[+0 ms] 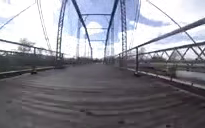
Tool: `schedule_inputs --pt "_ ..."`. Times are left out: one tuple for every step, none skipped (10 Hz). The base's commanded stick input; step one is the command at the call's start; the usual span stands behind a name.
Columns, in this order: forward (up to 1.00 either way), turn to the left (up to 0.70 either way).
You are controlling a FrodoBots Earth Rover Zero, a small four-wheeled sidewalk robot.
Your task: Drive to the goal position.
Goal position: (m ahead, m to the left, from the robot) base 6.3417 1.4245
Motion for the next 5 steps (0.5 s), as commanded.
schedule_inputs --pt "1.00 -0.19" --pt "1.00 0.00" --pt "1.00 0.00" --pt "1.00 0.00" --pt "1.00 0.00"
